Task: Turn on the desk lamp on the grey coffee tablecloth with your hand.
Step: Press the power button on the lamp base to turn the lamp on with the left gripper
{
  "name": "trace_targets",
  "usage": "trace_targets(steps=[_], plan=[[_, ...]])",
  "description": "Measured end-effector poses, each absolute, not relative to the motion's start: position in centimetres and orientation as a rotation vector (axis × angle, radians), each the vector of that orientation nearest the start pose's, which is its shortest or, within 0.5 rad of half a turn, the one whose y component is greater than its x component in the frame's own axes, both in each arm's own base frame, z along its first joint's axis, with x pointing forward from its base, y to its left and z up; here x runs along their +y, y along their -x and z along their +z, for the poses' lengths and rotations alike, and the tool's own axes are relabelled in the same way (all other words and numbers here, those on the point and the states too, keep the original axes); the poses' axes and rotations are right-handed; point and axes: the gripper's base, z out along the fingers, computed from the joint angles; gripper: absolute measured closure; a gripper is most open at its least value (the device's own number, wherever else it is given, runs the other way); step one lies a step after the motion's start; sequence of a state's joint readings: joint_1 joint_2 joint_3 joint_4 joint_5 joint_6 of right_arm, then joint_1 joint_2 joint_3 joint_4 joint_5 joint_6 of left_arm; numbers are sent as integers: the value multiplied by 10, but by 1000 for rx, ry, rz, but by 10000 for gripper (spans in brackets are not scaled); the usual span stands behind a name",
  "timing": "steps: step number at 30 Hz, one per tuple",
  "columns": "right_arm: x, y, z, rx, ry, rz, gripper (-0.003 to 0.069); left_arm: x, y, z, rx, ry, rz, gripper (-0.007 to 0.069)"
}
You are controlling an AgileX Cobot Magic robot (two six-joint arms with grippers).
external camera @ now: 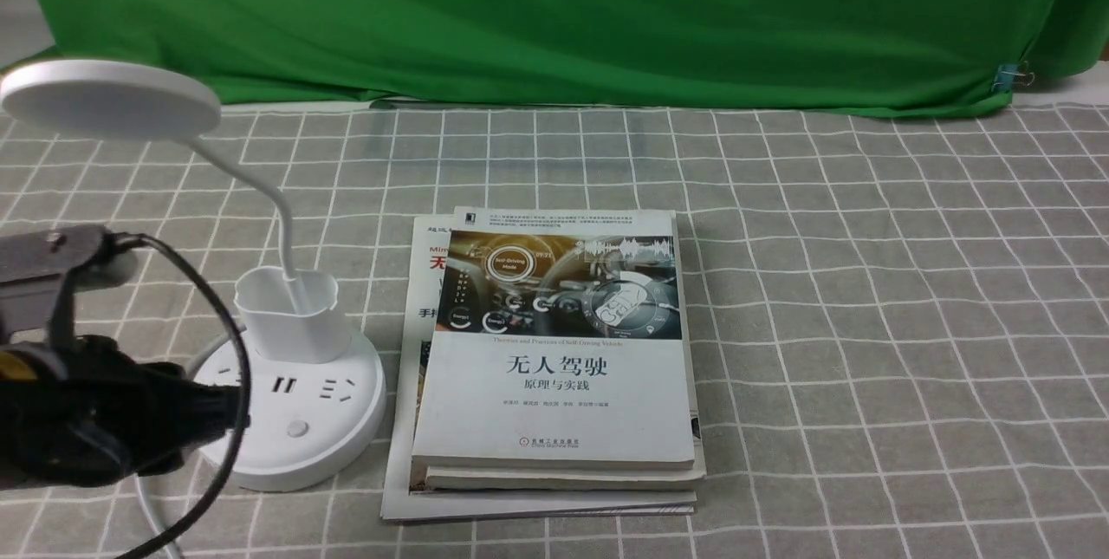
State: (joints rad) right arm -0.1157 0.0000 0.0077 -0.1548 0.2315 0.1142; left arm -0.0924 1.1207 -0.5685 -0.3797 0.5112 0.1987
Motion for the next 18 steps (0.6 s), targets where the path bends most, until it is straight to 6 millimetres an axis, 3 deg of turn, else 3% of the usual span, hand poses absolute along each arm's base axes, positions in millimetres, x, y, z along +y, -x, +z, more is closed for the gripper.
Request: trace_targets(steps=[6, 11, 18], plan=[[-10, -55, 190, 1720, -94, -143, 414, -65, -210, 211, 2608, -178, -289, 545], [-10, -55, 190, 1720, -94, -143, 414, -68, -229, 202, 2649, -190, -194, 603], [-10, -55, 190, 1720, -94, -143, 414, -69, -247, 196, 2607, -237, -133, 610]])
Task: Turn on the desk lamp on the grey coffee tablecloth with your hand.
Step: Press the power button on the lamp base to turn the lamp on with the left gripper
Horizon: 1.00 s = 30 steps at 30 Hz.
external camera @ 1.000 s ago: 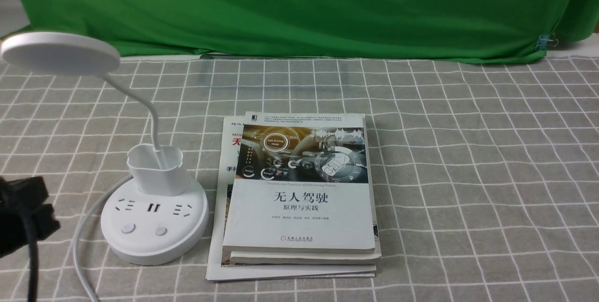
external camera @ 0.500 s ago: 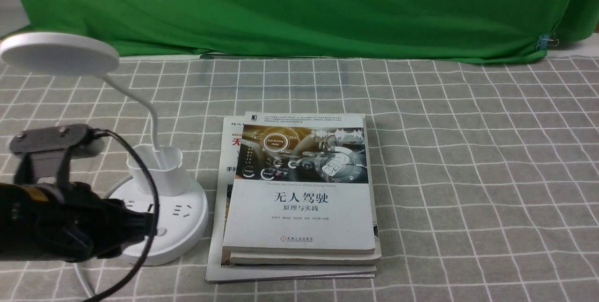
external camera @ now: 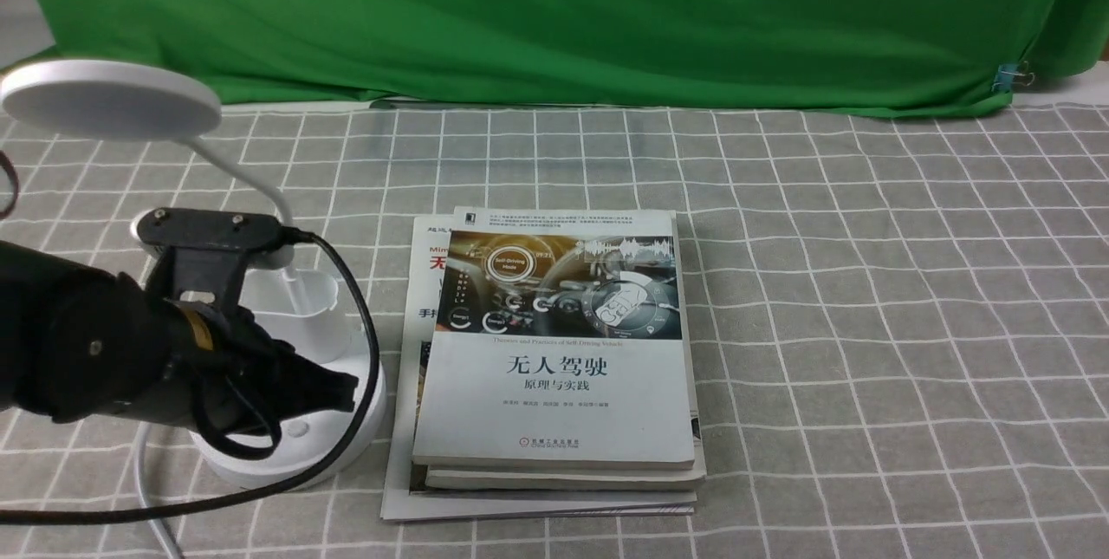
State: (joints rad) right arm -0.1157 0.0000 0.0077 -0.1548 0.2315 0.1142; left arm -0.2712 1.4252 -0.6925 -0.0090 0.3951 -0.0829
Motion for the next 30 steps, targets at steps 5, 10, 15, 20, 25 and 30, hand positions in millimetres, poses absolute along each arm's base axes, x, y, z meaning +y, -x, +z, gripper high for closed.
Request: trace_targets(steps=[5, 10, 15, 20, 25, 30], plan=[[-10, -55, 190, 1720, -94, -143, 414, -70, -252, 183, 2639, -253, -109, 610], [-10, -55, 190, 1720, -94, -143, 414, -71, -255, 180, 2631, -250, -112, 610], [-10, -55, 190, 1720, -94, -143, 414, -71, -255, 179, 2632, -250, -112, 610], [-10, -55, 190, 1720, -94, -143, 414, -70, -255, 179, 2640, -250, -110, 610], [-10, -55, 190, 1720, -94, -143, 414, -70, -255, 180, 2640, -247, -111, 610], [-10, -55, 190, 1720, -94, -143, 414, -70, -255, 180, 2643, -250, -110, 610]])
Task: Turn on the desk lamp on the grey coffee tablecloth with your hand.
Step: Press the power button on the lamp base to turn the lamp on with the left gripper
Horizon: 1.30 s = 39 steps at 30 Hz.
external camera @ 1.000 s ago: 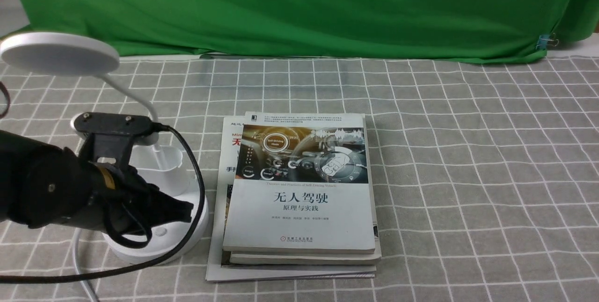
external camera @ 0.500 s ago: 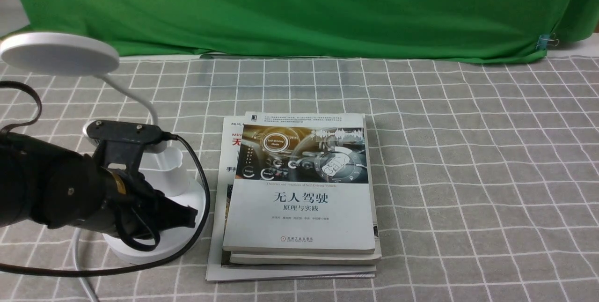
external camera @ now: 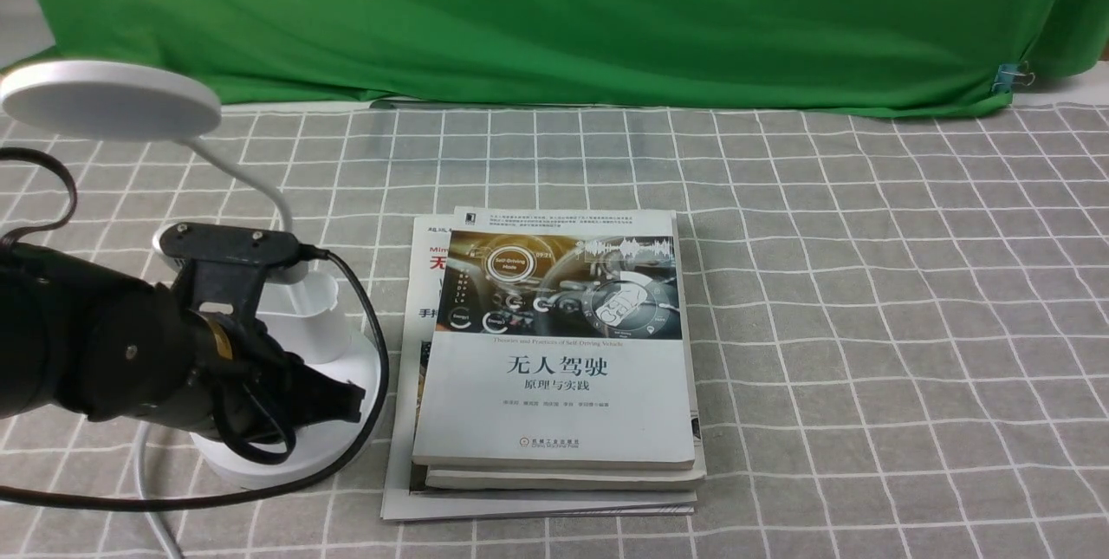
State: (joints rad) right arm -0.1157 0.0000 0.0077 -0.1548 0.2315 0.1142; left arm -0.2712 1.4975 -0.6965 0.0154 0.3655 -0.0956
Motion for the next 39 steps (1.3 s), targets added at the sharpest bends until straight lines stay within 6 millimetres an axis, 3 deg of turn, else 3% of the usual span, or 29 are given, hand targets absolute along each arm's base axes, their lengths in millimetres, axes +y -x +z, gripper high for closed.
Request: trace_targets(steps=[34, 39], plan=[[-10, -55, 190, 1720, -94, -143, 414, -71, -255, 174, 2635, -289, -111, 610], [-10, -55, 190, 1720, -94, -143, 414, -70, -252, 181, 2624, -259, -116, 610]])
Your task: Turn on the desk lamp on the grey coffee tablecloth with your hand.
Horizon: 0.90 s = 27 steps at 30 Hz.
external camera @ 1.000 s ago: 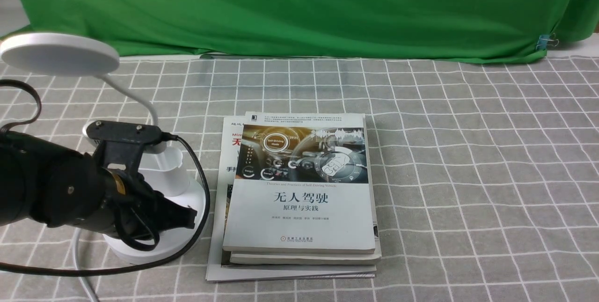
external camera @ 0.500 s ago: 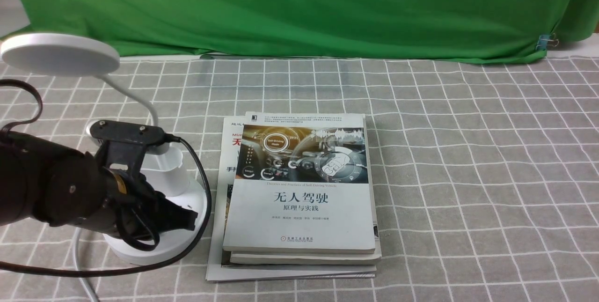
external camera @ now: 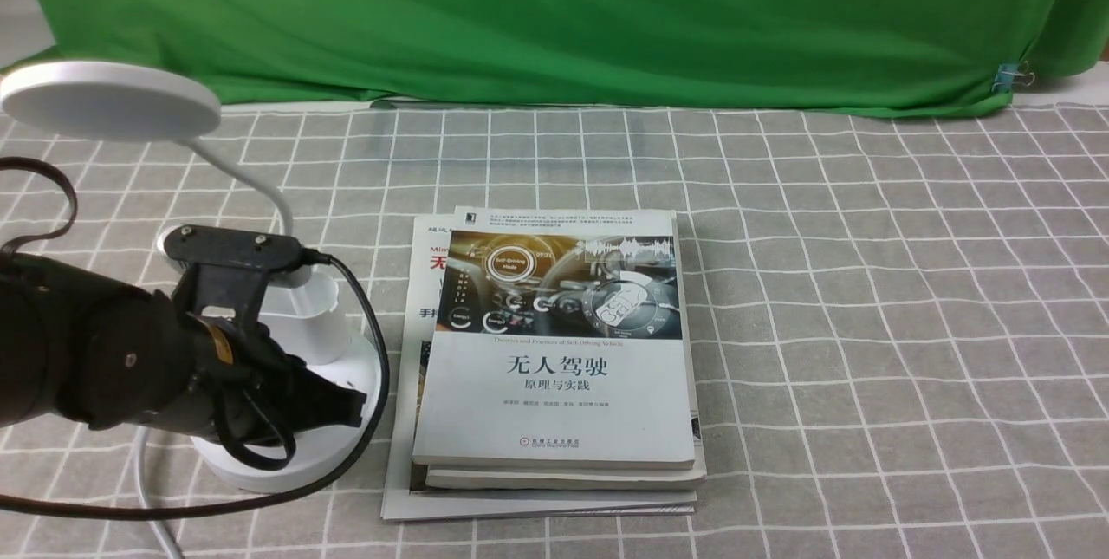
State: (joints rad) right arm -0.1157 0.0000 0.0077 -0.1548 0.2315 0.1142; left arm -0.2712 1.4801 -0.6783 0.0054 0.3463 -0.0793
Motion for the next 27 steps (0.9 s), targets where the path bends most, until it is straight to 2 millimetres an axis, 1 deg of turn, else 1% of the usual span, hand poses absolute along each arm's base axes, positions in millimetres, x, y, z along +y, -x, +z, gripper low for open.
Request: trace_targets(steps=[2, 3, 6, 8, 10, 12, 15, 16, 18, 19, 22, 24, 25, 27], plan=[[-10, -55, 190, 1720, -94, -143, 414, -68, -247, 189, 2609, -249, -114, 610], [-10, -55, 190, 1720, -94, -143, 414, -68, -247, 189, 2609, -249, -114, 610], [-10, -55, 190, 1720, -94, -143, 414, -64, -234, 212, 2564, -245, -117, 610], [-10, -55, 190, 1720, -94, -143, 414, -62, -228, 218, 2559, -247, -113, 610], [-10, -55, 190, 1720, -94, -143, 414, -57, -212, 227, 2536, -247, -114, 610], [-10, -55, 190, 1720, -94, -143, 414, -55, -201, 227, 2534, -236, -123, 610], [-10, -55, 190, 1720, -94, -143, 414, -49, -172, 231, 2481, -197, -172, 610], [-10, -55, 190, 1720, -94, -143, 414, -48, -168, 230, 2477, -195, -178, 610], [-10, -55, 190, 1720, -94, -143, 414, -44, -152, 236, 2402, -183, -204, 610], [-10, -55, 190, 1720, -94, -143, 414, -43, -148, 238, 2374, -182, -212, 610], [-10, -55, 190, 1720, -94, -143, 414, -36, -123, 258, 2192, -174, -243, 610], [-10, -55, 190, 1720, -94, -143, 414, -34, -116, 264, 2135, -171, -251, 610], [-10, -55, 190, 1720, -94, -143, 414, -30, -103, 276, 2030, -166, -265, 608], [-10, -55, 190, 1720, -94, -143, 414, -27, -91, 284, 1951, -161, -275, 606]])
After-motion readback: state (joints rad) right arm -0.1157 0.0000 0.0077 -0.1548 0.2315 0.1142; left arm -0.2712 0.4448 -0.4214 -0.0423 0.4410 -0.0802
